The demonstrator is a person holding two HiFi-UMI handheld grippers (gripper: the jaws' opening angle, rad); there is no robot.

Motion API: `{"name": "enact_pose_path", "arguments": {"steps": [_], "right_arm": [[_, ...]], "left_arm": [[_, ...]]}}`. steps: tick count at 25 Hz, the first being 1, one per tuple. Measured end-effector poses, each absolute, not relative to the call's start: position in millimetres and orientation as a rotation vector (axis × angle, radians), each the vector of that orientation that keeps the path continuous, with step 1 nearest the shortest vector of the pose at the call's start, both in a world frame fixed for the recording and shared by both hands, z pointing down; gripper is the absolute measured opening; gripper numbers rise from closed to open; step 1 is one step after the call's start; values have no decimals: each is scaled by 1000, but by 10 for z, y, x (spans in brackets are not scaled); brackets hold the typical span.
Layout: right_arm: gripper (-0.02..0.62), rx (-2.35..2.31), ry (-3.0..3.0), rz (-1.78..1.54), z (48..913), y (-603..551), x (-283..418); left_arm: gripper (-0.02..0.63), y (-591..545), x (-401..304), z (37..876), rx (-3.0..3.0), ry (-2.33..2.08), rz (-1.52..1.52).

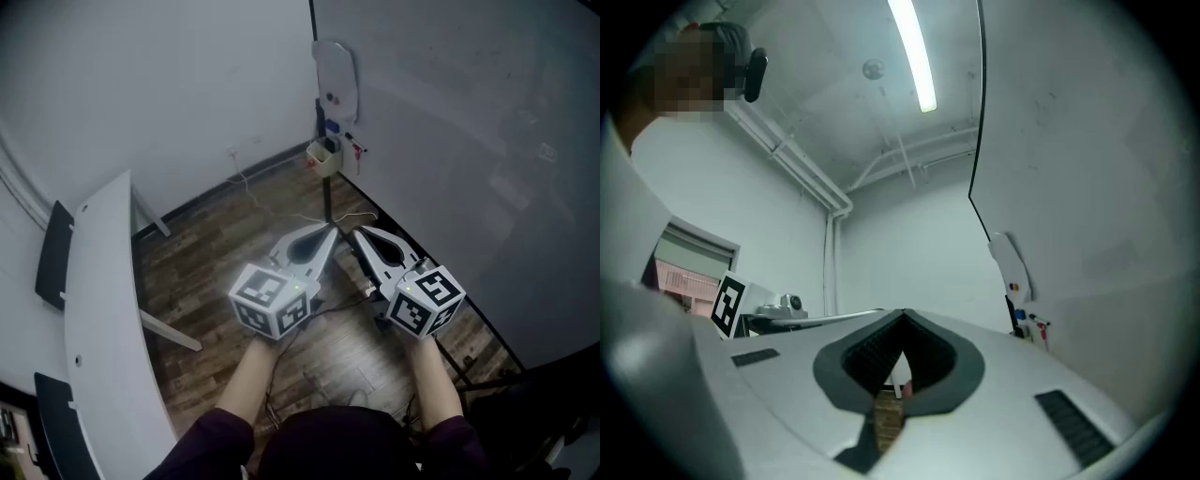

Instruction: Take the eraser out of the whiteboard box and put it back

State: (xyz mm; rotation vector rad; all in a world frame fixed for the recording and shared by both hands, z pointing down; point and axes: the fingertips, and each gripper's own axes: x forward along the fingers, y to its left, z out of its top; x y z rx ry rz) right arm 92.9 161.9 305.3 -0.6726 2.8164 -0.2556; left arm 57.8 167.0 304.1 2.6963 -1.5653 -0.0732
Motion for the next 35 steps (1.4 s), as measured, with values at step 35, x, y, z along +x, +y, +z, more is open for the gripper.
{"name": "enact_pose_path", "arguments": {"steps": [35], "right_arm": [[3,-759,2777,-342,3321,1234,555]], "left_arm": [[6,1305,7,3378,2662,-1495,-69]]}}
